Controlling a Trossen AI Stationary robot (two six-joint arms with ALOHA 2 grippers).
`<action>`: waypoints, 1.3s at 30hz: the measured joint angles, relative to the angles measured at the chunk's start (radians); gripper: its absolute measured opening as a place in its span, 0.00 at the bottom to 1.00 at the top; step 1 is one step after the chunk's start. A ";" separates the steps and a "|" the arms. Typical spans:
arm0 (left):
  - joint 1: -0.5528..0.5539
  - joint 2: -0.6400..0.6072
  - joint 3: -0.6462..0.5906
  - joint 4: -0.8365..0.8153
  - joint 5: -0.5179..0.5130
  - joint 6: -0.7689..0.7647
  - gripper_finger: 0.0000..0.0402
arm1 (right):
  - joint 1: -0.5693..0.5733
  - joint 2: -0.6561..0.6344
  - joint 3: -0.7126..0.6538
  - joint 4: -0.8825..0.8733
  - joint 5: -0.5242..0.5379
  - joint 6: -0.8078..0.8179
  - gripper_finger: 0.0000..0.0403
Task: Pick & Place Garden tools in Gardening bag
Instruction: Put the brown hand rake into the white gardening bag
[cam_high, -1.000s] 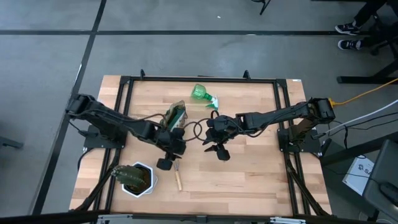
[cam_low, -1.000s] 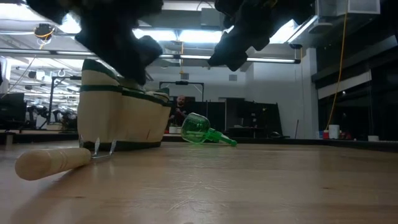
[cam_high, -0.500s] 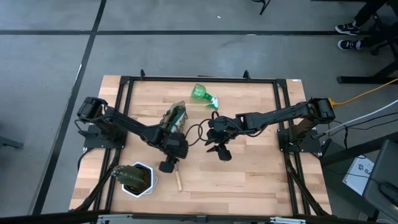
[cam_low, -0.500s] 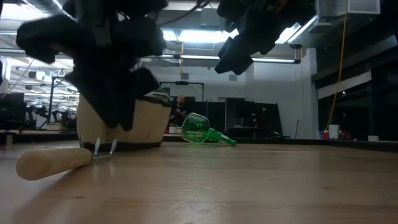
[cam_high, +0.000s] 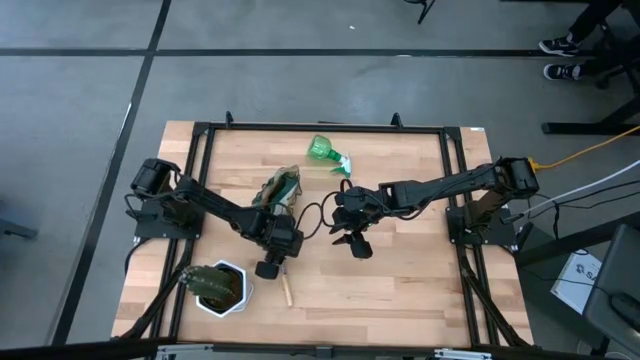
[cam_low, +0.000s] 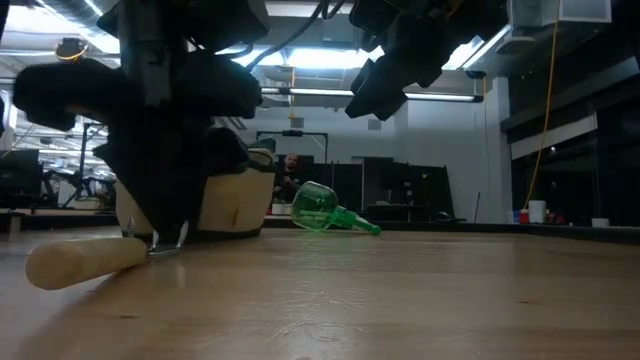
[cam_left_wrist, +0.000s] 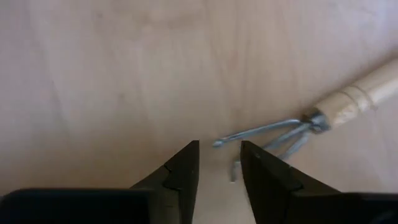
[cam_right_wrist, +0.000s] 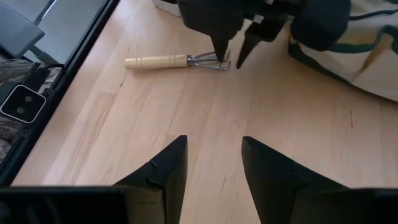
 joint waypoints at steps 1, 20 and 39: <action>-0.002 0.000 0.000 0.001 0.013 -0.001 0.25 | 0.000 0.000 0.000 0.000 0.000 0.000 0.39; -0.008 0.000 -0.001 0.027 0.009 -0.008 0.01 | 0.000 0.000 0.000 0.001 0.000 0.000 0.39; -0.032 -0.158 -0.002 -0.002 -0.091 -0.023 0.01 | 0.000 0.000 0.000 0.002 0.000 0.001 0.39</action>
